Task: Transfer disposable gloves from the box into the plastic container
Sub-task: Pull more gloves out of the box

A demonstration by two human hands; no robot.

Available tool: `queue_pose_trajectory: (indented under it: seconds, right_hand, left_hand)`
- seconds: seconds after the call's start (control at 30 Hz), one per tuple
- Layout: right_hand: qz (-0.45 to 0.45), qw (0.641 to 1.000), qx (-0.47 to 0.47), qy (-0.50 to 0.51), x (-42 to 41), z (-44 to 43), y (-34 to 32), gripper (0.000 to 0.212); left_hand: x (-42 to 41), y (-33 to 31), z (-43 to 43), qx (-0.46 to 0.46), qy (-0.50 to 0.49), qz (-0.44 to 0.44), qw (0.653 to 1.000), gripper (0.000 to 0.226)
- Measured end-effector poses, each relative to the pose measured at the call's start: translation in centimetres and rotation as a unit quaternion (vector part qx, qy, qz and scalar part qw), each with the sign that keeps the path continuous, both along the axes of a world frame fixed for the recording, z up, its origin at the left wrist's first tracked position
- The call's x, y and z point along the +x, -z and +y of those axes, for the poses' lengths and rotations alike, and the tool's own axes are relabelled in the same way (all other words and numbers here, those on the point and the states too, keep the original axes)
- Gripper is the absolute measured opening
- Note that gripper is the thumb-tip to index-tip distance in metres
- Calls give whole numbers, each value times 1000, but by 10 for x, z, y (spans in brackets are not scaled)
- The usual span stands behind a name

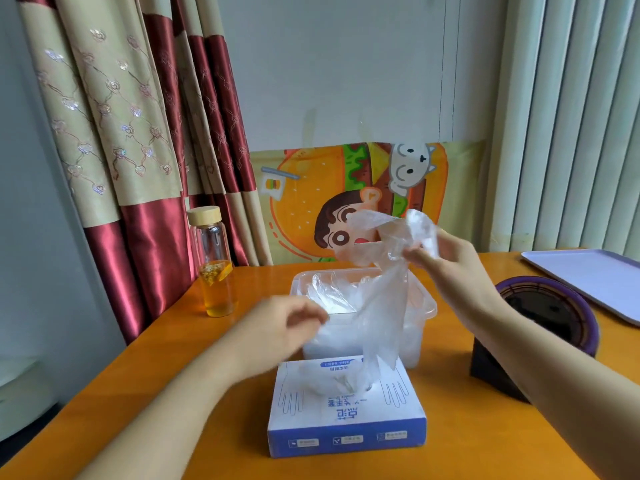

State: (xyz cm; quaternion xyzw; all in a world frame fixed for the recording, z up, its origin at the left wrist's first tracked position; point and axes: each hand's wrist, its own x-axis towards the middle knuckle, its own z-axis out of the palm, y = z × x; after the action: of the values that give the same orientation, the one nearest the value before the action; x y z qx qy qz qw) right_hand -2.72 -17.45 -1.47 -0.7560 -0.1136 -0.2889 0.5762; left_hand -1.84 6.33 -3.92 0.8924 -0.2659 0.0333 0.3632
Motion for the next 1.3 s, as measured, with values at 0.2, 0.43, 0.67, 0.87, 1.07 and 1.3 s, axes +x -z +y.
queue_pose_trajectory:
  seconds: [0.2, 0.43, 0.67, 0.87, 1.07, 1.3]
  right_hand:
    - [-10, 951, -276, -139, 0, 43, -24, 38]
    - [-22, 909, -385, -155, 15, 54, 1, 17]
    - [37, 972, -194, -125, 21, 35, 11, 27]
    - [231, 926, 276, -115, 20, 34, 53, 56]
    - [321, 834, 394, -213, 17, 56, 36, 74]
    - [175, 931, 303, -105, 54, 71, 1, 63]
  left_hand:
    - [0, -4, -27, -461, 163, 355, 797, 70]
    - [7, 7, -47, -606, 135, 368, 692, 34]
    - [28, -1, -46, -642, 85, 372, 665, 44]
    - [49, -15, -34, -710, 80, 284, 639, 27]
    - [68, -15, -38, -797, 59, 256, 544, 25]
    - [89, -11, -38, -796, 86, 228, 555, 30]
